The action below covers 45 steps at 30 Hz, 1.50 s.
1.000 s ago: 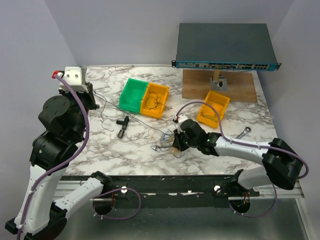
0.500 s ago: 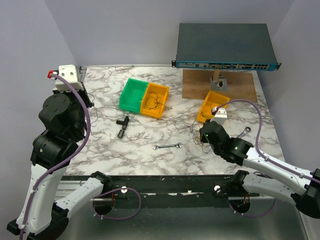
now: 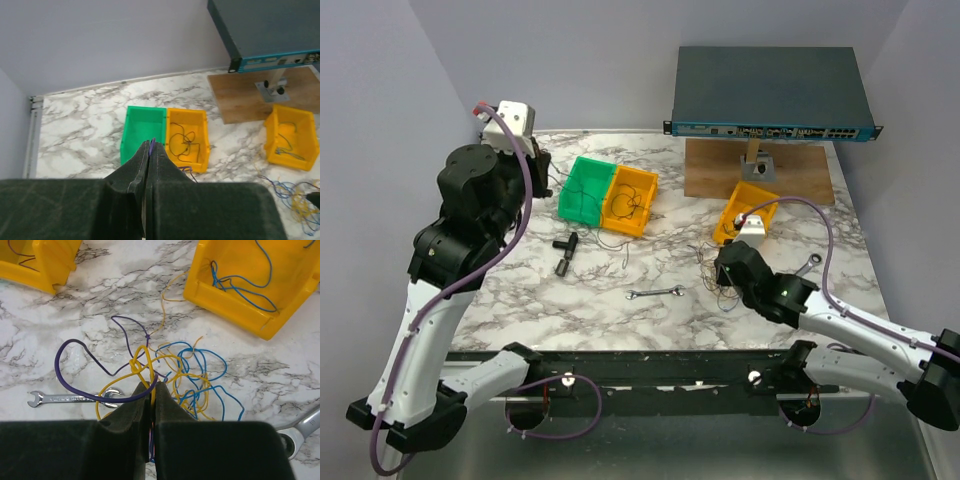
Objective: Untangle the cables
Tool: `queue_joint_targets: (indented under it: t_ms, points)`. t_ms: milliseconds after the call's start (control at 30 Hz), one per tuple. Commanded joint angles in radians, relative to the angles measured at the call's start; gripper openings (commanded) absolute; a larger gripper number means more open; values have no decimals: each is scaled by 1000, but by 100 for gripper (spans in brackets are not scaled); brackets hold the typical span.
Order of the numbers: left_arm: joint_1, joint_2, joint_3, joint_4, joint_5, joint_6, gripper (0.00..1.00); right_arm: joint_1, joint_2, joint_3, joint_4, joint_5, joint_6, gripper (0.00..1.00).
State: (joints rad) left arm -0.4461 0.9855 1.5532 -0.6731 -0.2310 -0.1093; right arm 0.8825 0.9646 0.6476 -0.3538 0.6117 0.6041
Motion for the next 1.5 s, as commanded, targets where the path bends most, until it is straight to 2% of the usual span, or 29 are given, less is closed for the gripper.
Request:
queue_joint_targets:
  t_ms: [0, 267, 500, 667, 767, 933, 1100, 1300, 1467]
  points:
    - [5, 77, 86, 33, 167, -79, 0, 0, 38, 22, 64, -51, -22, 1]
    - [6, 266, 195, 119, 289, -158, 0, 0, 38, 17, 101, -96, -26, 1]
    - [18, 464, 355, 110, 297, -165, 0, 0, 37, 18, 114, -112, -39, 1]
    - [76, 614, 470, 81, 351, -204, 0, 1, 38, 26, 115, -123, -45, 1]
    - [109, 686, 483, 112, 395, -234, 0, 0, 33, 30, 114, -126, -45, 1]
    - [142, 781, 467, 143, 376, -253, 0, 0, 15, 27, 104, -127, -43, 1]
    - [164, 820, 417, 139, 361, -267, 0, -1, 3, 23, 98, -125, -43, 1]
    - [215, 755, 322, 191, 337, -305, 0, 0, 16, 35, 95, -127, -45, 1]
    - [248, 714, 344, 196, 388, -316, 0, -1, 29, 35, 101, -133, -42, 0]
